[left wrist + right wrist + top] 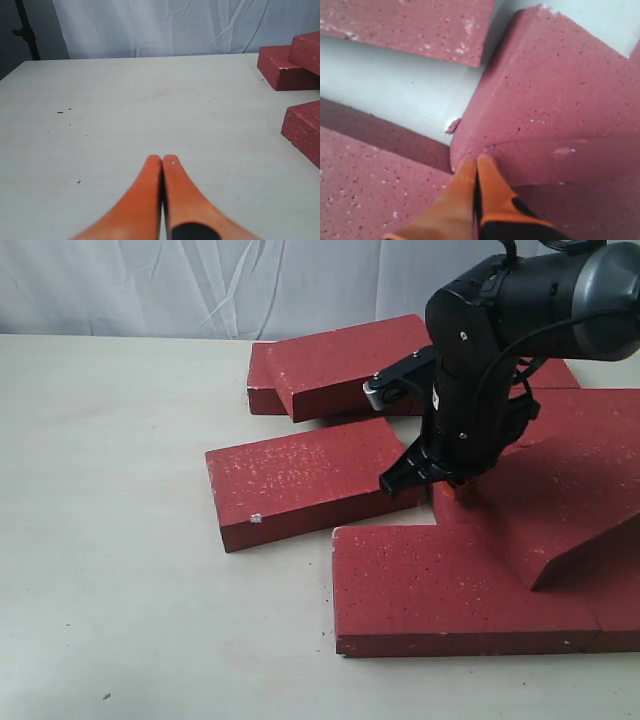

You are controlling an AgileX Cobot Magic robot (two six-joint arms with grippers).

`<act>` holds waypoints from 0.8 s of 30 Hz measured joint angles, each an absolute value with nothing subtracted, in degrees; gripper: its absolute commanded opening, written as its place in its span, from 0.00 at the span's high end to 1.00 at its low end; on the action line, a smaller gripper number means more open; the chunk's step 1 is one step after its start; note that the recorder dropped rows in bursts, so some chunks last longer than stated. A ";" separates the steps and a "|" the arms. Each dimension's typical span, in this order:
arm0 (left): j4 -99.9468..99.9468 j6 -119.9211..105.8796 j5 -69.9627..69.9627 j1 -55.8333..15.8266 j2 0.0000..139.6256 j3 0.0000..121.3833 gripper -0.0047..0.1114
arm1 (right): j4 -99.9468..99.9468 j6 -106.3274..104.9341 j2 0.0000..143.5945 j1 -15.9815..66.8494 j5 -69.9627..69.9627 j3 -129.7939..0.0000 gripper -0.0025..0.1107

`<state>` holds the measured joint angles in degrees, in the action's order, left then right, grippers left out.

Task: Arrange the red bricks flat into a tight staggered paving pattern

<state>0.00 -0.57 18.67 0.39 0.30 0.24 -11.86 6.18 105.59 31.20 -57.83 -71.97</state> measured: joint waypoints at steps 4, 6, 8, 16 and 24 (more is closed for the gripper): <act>0.00 -0.57 18.67 0.39 0.30 0.24 0.96 | -11.69 6.18 105.59 30.97 -58.36 -71.97 0.98; 0.00 -0.57 18.67 0.39 0.30 0.24 0.96 | -10.66 6.18 105.59 30.97 -57.86 -71.97 0.98; 0.00 -0.57 18.67 0.39 0.30 0.24 0.96 | -8.65 6.18 105.59 30.97 -56.80 -71.97 0.98; 0.00 -0.57 18.67 0.39 0.30 0.24 0.96 | 0.82 0.84 105.59 30.97 -53.82 -71.97 0.98; 0.00 -0.57 18.67 0.39 0.30 0.24 0.96 | 11.91 -7.36 105.59 30.97 -53.69 -75.80 0.98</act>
<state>0.00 -0.57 18.67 0.39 0.30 0.24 11.91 -7.36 105.59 30.97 -53.69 -75.80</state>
